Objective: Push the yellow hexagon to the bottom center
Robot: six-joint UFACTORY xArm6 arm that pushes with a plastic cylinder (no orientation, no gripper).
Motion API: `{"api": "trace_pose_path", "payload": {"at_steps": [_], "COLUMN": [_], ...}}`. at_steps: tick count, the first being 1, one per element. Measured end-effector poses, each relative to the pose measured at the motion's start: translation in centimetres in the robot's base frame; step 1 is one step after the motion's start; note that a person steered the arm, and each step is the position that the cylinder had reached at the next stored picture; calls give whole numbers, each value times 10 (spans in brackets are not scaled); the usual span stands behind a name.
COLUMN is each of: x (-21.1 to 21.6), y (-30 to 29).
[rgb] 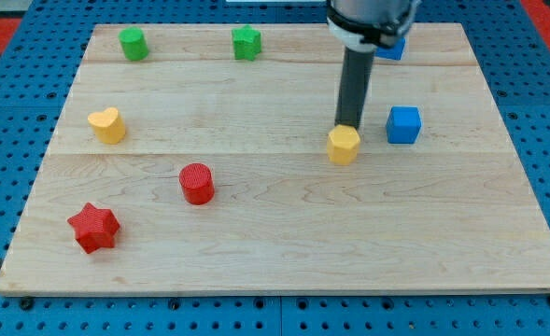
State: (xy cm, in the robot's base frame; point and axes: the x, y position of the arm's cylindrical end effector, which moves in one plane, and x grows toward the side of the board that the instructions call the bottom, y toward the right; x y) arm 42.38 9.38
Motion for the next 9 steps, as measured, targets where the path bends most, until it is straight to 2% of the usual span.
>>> {"api": "trace_pose_path", "payload": {"at_steps": [1,2,3,4,6,7,9], "x": [67,70,72,91,66,94,121], "y": [0,16,-31,-103,-8,-20,-50]}}
